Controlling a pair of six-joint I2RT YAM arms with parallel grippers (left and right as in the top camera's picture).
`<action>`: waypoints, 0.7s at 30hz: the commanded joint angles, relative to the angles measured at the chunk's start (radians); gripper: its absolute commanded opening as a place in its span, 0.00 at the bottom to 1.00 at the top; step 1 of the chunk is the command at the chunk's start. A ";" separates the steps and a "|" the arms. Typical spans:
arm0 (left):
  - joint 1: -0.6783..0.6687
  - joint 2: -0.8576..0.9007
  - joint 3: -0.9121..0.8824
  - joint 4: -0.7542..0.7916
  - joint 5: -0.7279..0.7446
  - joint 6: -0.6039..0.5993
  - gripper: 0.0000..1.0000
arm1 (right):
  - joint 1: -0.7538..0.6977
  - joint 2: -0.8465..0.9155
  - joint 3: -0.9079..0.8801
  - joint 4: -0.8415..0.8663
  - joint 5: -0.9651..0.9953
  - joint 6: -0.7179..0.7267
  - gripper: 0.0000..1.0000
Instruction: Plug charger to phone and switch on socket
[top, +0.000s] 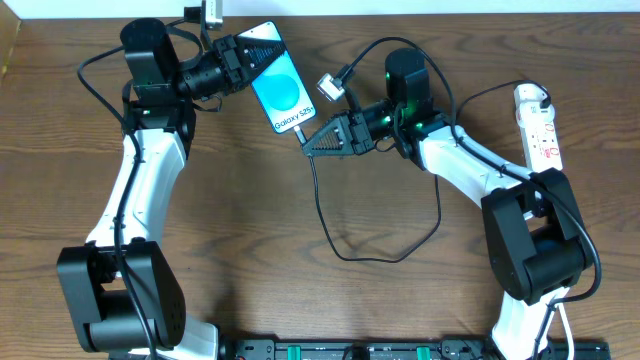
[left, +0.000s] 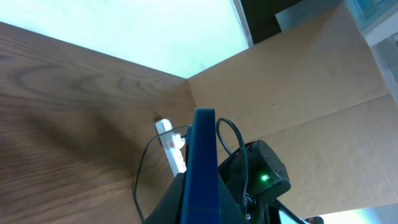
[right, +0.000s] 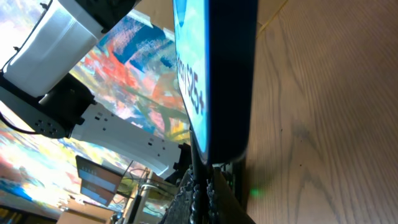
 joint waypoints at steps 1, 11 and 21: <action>-0.010 -0.019 0.004 0.002 0.027 0.017 0.07 | -0.020 0.010 0.012 0.006 -0.013 0.006 0.01; -0.011 -0.019 0.004 0.002 0.027 0.016 0.07 | -0.020 0.010 0.012 0.006 -0.013 0.013 0.01; -0.024 -0.019 0.004 0.002 0.027 0.017 0.07 | -0.018 0.010 0.012 0.033 -0.008 0.044 0.01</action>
